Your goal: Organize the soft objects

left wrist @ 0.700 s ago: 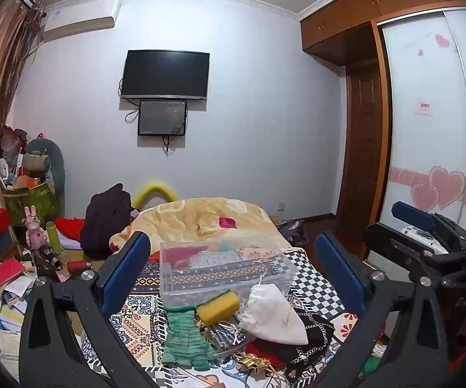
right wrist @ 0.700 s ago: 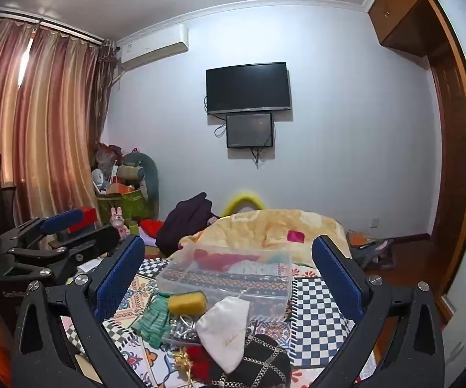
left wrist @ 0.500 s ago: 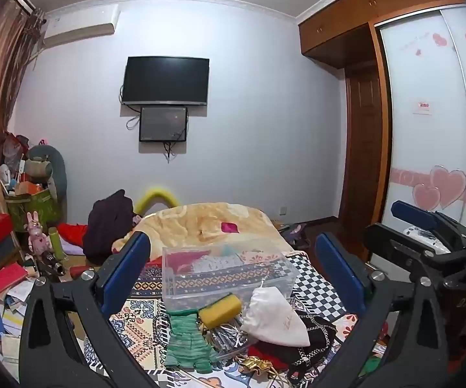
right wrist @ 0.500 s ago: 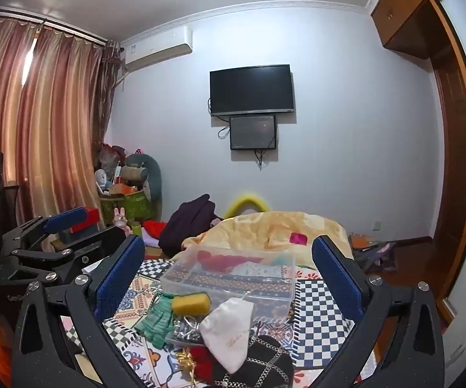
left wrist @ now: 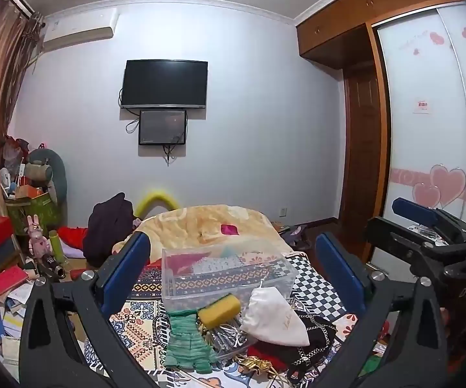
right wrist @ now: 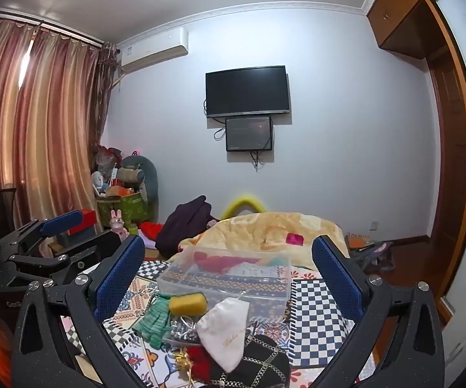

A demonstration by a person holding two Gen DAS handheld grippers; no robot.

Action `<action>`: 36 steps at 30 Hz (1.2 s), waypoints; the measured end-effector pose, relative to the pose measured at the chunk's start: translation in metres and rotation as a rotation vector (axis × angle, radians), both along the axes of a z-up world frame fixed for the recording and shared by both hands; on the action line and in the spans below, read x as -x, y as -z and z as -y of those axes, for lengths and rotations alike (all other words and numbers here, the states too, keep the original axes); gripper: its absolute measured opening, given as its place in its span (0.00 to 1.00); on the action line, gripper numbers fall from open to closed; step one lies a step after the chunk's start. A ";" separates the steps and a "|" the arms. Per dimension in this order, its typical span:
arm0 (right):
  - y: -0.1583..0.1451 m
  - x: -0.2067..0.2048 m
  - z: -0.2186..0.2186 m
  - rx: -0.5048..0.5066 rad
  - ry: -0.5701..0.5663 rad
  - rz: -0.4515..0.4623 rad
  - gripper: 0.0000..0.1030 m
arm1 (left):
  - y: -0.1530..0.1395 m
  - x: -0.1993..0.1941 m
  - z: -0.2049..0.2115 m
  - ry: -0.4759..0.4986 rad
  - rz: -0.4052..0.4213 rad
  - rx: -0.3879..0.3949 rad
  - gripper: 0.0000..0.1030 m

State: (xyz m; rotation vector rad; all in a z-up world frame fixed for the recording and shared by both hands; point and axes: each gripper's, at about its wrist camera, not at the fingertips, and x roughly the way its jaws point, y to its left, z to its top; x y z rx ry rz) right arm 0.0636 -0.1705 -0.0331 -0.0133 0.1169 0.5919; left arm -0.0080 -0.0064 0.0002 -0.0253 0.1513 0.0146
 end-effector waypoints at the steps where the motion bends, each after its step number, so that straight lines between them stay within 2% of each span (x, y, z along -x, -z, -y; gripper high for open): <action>1: 0.001 -0.001 0.001 -0.001 0.000 -0.001 1.00 | 0.000 0.000 0.000 -0.002 -0.001 0.000 1.00; 36: -0.001 0.000 0.004 0.000 0.006 0.016 1.00 | 0.002 0.001 -0.003 0.016 -0.006 0.018 1.00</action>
